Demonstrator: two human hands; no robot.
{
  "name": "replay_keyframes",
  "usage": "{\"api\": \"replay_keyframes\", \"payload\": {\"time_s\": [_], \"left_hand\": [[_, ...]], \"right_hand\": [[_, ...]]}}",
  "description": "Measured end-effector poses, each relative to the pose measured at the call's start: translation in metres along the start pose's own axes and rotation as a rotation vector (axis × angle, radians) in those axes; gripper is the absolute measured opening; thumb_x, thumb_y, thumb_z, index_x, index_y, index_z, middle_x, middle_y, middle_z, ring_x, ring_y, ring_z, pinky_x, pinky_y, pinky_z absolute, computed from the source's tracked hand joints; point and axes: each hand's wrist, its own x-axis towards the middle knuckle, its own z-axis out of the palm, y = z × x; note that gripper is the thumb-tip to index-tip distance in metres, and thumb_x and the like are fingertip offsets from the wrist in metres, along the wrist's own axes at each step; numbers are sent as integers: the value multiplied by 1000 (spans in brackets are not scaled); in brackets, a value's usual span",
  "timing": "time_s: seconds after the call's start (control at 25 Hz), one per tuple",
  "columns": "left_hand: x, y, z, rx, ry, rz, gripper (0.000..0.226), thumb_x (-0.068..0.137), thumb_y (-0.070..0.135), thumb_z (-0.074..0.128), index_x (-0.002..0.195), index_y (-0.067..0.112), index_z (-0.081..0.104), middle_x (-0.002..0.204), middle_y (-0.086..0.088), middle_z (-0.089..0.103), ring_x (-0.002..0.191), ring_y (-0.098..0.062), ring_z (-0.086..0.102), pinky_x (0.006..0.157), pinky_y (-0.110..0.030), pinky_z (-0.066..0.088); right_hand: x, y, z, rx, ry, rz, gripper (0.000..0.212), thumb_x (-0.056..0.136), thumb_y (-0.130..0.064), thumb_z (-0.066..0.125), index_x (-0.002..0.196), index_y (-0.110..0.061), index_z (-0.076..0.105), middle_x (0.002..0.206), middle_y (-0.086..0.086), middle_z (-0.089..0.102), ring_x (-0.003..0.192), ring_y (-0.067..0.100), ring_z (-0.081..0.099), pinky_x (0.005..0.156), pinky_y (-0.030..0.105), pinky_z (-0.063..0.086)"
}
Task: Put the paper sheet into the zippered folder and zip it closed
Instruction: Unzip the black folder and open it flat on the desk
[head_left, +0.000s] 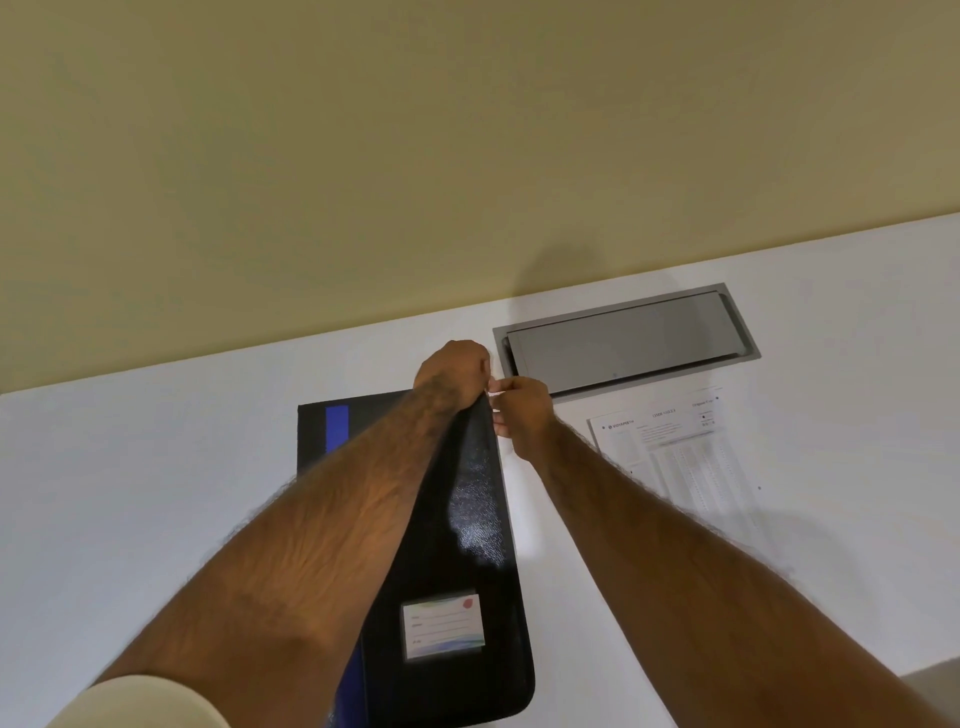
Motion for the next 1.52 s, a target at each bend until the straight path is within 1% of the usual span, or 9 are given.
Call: {"api": "replay_keyframes", "payload": {"time_s": [0.16, 0.4, 0.56, 0.64, 0.8, 1.04, 1.2, 1.36, 1.52], "left_hand": [[4, -8, -3, -128, -32, -18, 15, 92, 11, 63, 95, 12, 77, 105, -7, 72, 99, -22, 65, 93, -37, 54], [10, -17, -3, -179, 11, -34, 10, 90, 12, 67, 90, 11, 76, 103, -8, 72, 97, -23, 65, 85, -32, 50], [13, -20, -6, -213, 18, -31, 10, 88, 10, 67, 84, 10, 77, 100, -6, 73, 96, -23, 66, 84, -32, 51], [15, -20, -8, -210, -7, -22, 10, 89, 11, 68, 87, 9, 78, 100, -7, 73, 96, -23, 66, 87, -34, 53], [16, -23, -9, -209, 0, -16, 10, 89, 12, 67, 87, 9, 76, 95, -2, 71, 97, -23, 66, 83, -32, 51], [13, -24, -15, -117, -97, -83, 39, 100, 41, 55, 79, 9, 63, 92, -9, 60, 89, -24, 56, 74, -31, 37], [9, -32, -24, -34, -228, -40, 25, 94, 20, 66, 110, 3, 74, 114, -13, 71, 108, -27, 63, 81, -29, 42], [5, -32, -26, -17, -202, -32, 21, 92, 12, 67, 111, 5, 73, 117, -13, 70, 97, -21, 58, 82, -27, 40], [4, -33, -26, -28, -175, -34, 18, 91, 11, 67, 108, 6, 72, 116, -13, 69, 92, -17, 52, 82, -27, 40]], "right_hand": [[4, -10, 3, 35, -76, 57, 17, 98, -8, 60, 85, -16, 66, 88, 1, 66, 84, 21, 66, 55, 25, 55], [15, -16, 2, 28, -165, 159, 8, 95, -14, 66, 88, -12, 70, 103, 9, 74, 97, 24, 72, 71, 27, 58], [20, -18, 3, -2, -174, 203, 21, 97, -18, 64, 78, -11, 65, 67, 1, 57, 57, 9, 49, 46, 16, 45], [23, -18, 4, 19, -163, 200, 21, 97, -20, 65, 77, -11, 65, 61, -1, 52, 50, 7, 43, 39, 13, 40], [26, -15, 7, 43, -126, 163, 17, 94, -18, 69, 78, -11, 67, 62, 0, 57, 47, 7, 47, 41, 15, 40], [18, -16, 1, -41, -134, -23, 12, 90, 1, 62, 85, -9, 68, 66, 4, 61, 48, 10, 53, 42, 20, 46], [13, -21, -7, -270, -165, -177, 15, 89, 3, 59, 82, -10, 63, 77, 7, 65, 63, 18, 62, 50, 24, 54], [10, -27, -9, -599, -167, -409, 21, 90, 1, 59, 75, -14, 64, 76, 4, 67, 61, 16, 64, 50, 22, 52], [8, -18, -13, -780, -106, -604, 16, 91, -7, 62, 77, -9, 70, 82, 7, 72, 73, 19, 67, 70, 30, 57]]}}
